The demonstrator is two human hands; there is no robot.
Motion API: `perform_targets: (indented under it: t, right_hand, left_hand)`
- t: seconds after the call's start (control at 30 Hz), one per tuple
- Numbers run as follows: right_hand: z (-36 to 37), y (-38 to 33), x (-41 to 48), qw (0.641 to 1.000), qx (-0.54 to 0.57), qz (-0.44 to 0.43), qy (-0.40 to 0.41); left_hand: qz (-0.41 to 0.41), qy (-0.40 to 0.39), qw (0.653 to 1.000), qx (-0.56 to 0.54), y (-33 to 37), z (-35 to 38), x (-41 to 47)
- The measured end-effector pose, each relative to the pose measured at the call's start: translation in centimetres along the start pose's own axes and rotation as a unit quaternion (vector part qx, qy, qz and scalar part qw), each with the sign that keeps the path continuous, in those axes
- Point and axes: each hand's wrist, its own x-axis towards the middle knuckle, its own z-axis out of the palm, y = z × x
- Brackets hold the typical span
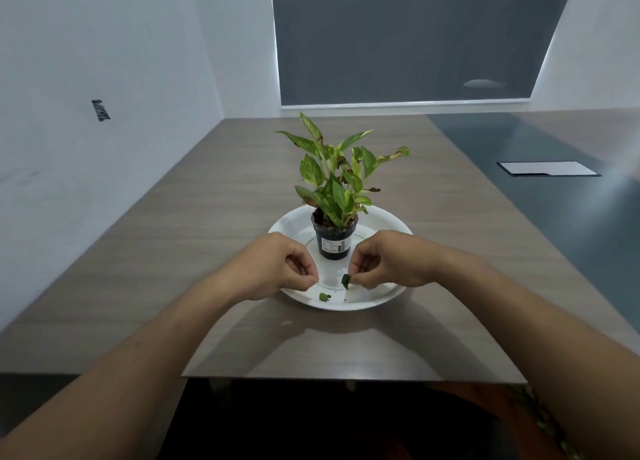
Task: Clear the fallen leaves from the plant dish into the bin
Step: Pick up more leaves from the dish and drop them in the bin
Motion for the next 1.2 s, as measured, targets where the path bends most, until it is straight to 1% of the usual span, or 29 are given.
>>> perform_targets:
  t: [0.17, 0.33, 0.5, 0.67, 0.77, 0.93, 1.07, 1.2]
  right_hand:
    - [0.1, -3.1, 0.0, 0.999, 0.015, -0.041, -0.010]
    - [1.7, -7.8, 0.3, 0.994, 0.010, -0.102, -0.024]
    - [5.9, -14.0, 1.1, 0.984, 0.012, -0.167, -0.059]
    - [10.7, -18.6, 1.9, 0.973, 0.026, -0.202, -0.110]
    - [14.4, -20.5, 2.5, 0.962, 0.034, -0.222, -0.154]
    - [23.4, -22.6, 4.0, 0.942, 0.073, -0.237, -0.227]
    - [31.0, -23.1, 4.9, 0.929, 0.082, -0.220, -0.285]
    - [38.2, -23.2, 5.0, 0.934, 0.055, -0.186, -0.300]
  left_hand:
    - [0.002, 0.033, 0.999, -0.019, -0.7, -2.7, -3.5]
    - [-0.029, 0.057, 0.997, -0.030, -2.8, -4.6, -8.3]
    - [-0.084, 0.088, 0.991, -0.051, -6.9, -6.0, -14.7]
    - [-0.133, 0.125, 0.982, -0.043, -10.3, -6.4, -21.0]
    - [-0.168, 0.133, 0.975, -0.055, -12.9, -5.7, -25.2]
    - [-0.243, 0.136, 0.957, -0.086, -18.1, -3.0, -32.0]
    - [-0.311, 0.121, 0.936, -0.111, -22.9, 0.5, -36.5]
    - [-0.376, 0.114, 0.909, -0.139, -27.9, 4.7, -40.5]
